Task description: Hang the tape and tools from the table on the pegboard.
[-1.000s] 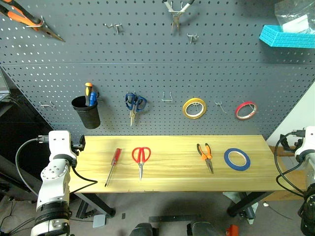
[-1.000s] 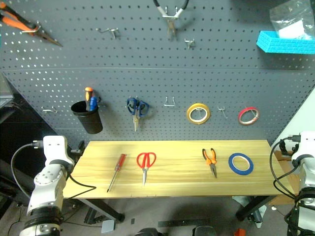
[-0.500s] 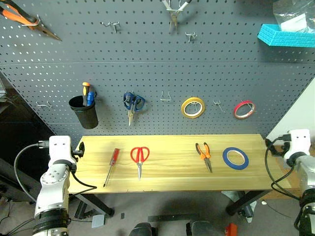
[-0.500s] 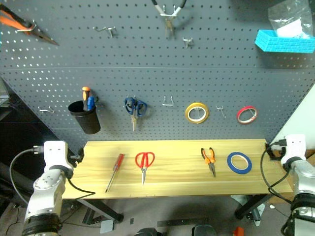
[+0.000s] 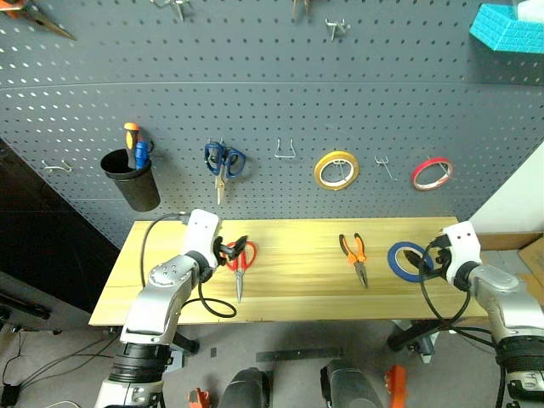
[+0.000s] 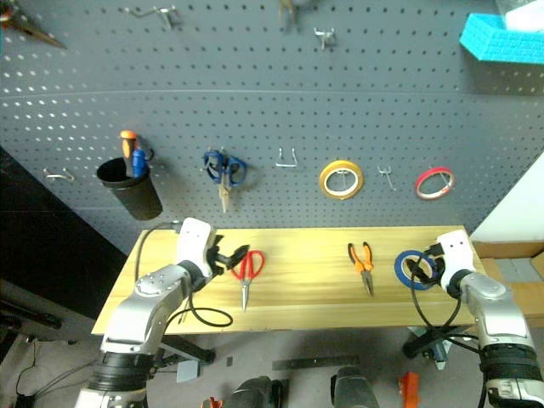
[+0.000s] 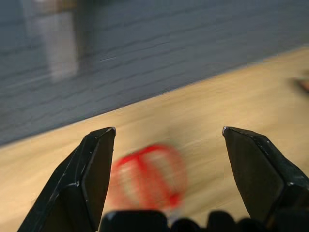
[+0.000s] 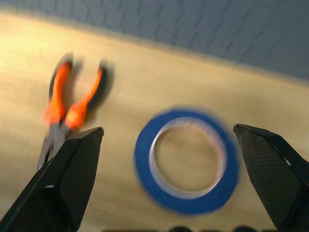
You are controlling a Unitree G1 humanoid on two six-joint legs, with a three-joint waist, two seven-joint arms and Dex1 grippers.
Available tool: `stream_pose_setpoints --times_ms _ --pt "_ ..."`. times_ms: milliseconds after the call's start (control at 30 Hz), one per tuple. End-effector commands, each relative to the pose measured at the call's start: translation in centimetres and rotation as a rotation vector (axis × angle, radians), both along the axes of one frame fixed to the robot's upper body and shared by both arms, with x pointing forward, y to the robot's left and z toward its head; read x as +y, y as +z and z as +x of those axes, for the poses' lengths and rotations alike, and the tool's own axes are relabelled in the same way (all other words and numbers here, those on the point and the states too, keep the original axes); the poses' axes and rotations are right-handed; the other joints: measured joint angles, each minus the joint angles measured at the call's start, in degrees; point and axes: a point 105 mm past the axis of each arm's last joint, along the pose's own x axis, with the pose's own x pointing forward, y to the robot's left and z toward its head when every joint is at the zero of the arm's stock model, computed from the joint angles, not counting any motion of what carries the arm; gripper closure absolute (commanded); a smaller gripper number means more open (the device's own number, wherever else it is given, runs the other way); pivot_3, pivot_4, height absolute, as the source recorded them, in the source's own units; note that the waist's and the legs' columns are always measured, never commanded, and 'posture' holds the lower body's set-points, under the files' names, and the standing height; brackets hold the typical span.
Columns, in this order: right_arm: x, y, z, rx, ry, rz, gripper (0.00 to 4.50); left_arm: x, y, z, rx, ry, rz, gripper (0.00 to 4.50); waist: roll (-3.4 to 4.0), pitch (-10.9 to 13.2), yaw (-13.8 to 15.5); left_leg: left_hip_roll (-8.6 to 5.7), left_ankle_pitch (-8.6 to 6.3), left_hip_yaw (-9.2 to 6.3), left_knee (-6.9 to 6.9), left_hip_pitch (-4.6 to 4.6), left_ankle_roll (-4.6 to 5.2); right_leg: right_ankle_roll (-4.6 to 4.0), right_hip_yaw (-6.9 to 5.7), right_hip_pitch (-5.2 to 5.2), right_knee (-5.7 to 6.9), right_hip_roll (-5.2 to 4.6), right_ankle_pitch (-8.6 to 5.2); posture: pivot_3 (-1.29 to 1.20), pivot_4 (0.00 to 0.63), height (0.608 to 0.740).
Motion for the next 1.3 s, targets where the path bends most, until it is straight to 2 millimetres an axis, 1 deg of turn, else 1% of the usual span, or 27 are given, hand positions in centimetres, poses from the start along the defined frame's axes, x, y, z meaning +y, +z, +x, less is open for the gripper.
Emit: stream_pose_setpoints --times_ms 33,100,233,333,433,567,667,867,1000,1033,1167,1233,1300 --pt "0.3 0.3 1.4 0.040 0.017 0.006 0.00 -4.2 2.1 -1.8 -0.030 -0.302 -0.040 0.68 0.02 0.6 -0.6 0.00 0.00 0.04 0.00 -0.08 0.01 -0.06 0.04 -0.09 0.00 0.00 0.04 -0.14 0.226 0.740" --pt "0.5 -0.1 2.1 0.064 0.022 0.010 0.00 -5.0 2.4 -2.6 -0.022 -0.411 -0.025 0.68 -0.04 1.0 -1.0 -0.01 0.00 0.03 0.05 -0.48 0.02 -0.27 0.04 -0.49 0.07 -0.01 0.18 -0.14 0.232 0.740" --pt "0.6 -1.0 3.4 0.121 0.022 0.012 0.00 -6.7 3.3 -4.2 -0.036 -0.621 0.001 0.68 0.01 1.8 -1.1 0.10 0.00 -0.07 0.05 -0.66 0.01 -0.29 -0.09 -0.63 0.07 0.08 0.19 -0.13 0.238 0.740" --pt "0.9 -1.8 3.9 0.165 0.036 0.001 0.00 -7.1 3.6 -4.4 -0.042 -0.680 0.033 0.68 -0.04 2.1 -1.0 0.06 0.00 -0.08 0.05 -0.81 0.01 -0.30 -0.09 -0.73 0.03 0.07 0.19 -0.11 0.248 0.740" --pt "0.9 -2.7 4.1 0.210 0.048 -0.041 0.00 -8.0 4.1 -4.9 -0.065 -0.762 0.064 0.68 -0.11 2.7 -1.0 0.01 0.00 -0.08 0.06 -0.89 0.02 -0.29 -0.09 -0.80 0.03 0.03 0.19 -0.10 0.255 0.740" --pt "0.7 -3.8 4.0 0.279 0.072 -0.112 0.00 -9.1 4.5 -5.8 -0.085 -0.860 0.095 0.68 -0.13 3.4 -1.0 -0.01 0.00 -0.09 0.06 -0.95 0.02 -0.29 -0.09 -0.86 0.04 0.01 0.19 -0.08 0.261 0.740" --pt "0.5 -4.5 3.6 0.324 0.081 -0.144 0.64 -9.3 4.5 -6.1 -0.099 -0.900 0.118 0.65 -0.22 3.5 -1.0 -0.01 0.00 -0.08 0.04 -0.98 0.02 -0.29 -0.08 -0.91 0.06 0.01 0.20 -0.08 0.260 0.740" --pt "0.3 -5.5 2.9 0.394 0.110 -0.213 2.67 -9.5 4.9 -6.3 -0.127 -0.934 0.113 0.65 -0.30 3.5 -1.0 -0.01 0.00 -0.12 0.10 -0.96 0.02 -0.29 -0.11 -0.87 0.06 0.01 0.20 -0.09 0.253 0.740" --pt "0.3 -5.9 2.8 0.389 0.119 -0.260 4.01 -9.2 5.0 -6.3 -0.137 -0.936 0.110 0.65 -0.35 3.5 -1.0 -0.01 0.00 -0.15 0.23 -0.96 0.02 -0.28 -0.13 -0.80 0.06 0.01 0.20 -0.09 0.250 0.740" --pt "0.2 -5.9 2.8 0.381 0.116 -0.261 4.11 -9.0 5.1 -6.2 -0.140 -0.928 0.105 0.65 -0.36 3.5 -1.0 -0.01 0.00 -0.16 0.25 -0.95 0.02 -0.27 -0.14 -0.79 0.06 0.02 0.20 -0.10 0.248 0.740" --pt "0.0 -5.2 2.8 0.356 0.114 -0.227 4.11 -8.5 6.3 -6.6 -0.141 -0.923 0.022 0.65 -0.37 3.5 -1.0 0.00 0.00 -0.21 0.35 -0.95 0.02 -0.27 -0.19 -0.72 0.07 0.02 0.21 -0.10 0.248 0.740" --pt "-0.5 -4.0 3.0 0.317 0.114 -0.210 4.11 -8.0 6.8 -6.6 -0.124 -0.909 -0.018 0.65 -0.39 3.5 -0.9 0.00 0.00 -0.23 0.37 -0.95 0.02 -0.26 -0.20 -0.72 0.09 0.02 0.20 -0.12 0.254 0.740" --pt "-1.0 -2.0 3.2 0.244 0.121 -0.212 4.11 -7.5 7.4 -6.3 -0.129 -0.880 -0.038 0.65 -0.33 3.6 -0.8 -0.01 -0.01 -0.27 0.37 -1.00 0.02 -0.26 -0.24 -0.74 0.08 0.01 0.20 -0.12 0.254 0.740"
